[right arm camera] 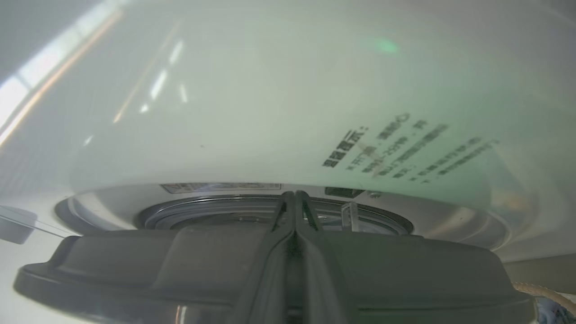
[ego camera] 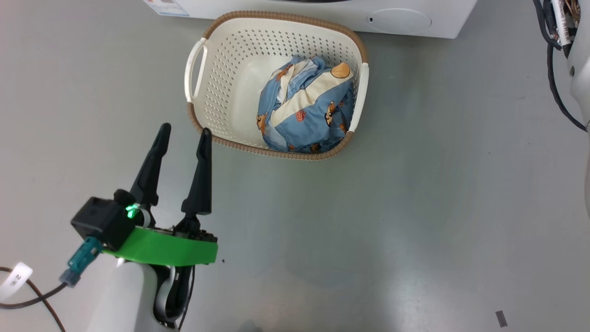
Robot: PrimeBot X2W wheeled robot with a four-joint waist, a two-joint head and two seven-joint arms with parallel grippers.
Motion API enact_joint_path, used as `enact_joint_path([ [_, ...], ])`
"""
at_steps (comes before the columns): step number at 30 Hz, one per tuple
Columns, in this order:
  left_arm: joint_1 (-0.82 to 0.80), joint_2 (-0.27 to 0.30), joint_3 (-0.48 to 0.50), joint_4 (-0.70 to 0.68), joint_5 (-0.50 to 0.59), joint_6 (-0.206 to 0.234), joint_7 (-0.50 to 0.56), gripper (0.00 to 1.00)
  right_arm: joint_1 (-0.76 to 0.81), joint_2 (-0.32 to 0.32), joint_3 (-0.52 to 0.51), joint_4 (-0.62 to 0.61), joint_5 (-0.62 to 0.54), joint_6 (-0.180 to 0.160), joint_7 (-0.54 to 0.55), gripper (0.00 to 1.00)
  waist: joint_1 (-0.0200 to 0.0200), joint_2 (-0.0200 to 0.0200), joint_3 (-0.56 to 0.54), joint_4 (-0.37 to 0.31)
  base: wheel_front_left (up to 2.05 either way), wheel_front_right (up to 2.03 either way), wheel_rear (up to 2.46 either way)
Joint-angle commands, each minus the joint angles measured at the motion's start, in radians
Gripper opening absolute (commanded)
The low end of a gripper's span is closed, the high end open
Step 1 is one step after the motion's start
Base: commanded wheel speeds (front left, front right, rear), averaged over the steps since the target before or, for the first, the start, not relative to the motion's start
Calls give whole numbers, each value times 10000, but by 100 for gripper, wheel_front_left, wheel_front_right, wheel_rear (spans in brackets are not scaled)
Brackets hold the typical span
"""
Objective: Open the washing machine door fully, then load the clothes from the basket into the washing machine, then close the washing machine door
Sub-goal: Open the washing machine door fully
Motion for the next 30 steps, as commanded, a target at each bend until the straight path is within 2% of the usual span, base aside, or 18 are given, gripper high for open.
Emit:
enact_joint_path([
  [1,-130,211,338,-249,-36,-29,-53,100,-448,333,-30,-184,-114,-11,103,0,0,0,1,17,0,0,0],
  [10,-176,209,422,-344,-178,-29,-53,100,-539,327,42,-97,-266,-11,1130,0,0,0,46,60,0,0,0],
  [15,-180,209,477,-390,-231,-29,-53,100,-648,377,166,-84,-310,-11,2091,0,0,0,71,46,0,0,0],
  [30,-119,208,702,-582,-238,-29,-53,100,-430,430,96,-525,217,-11,4480,0,0,0,-39,-65,0,0,0],
])
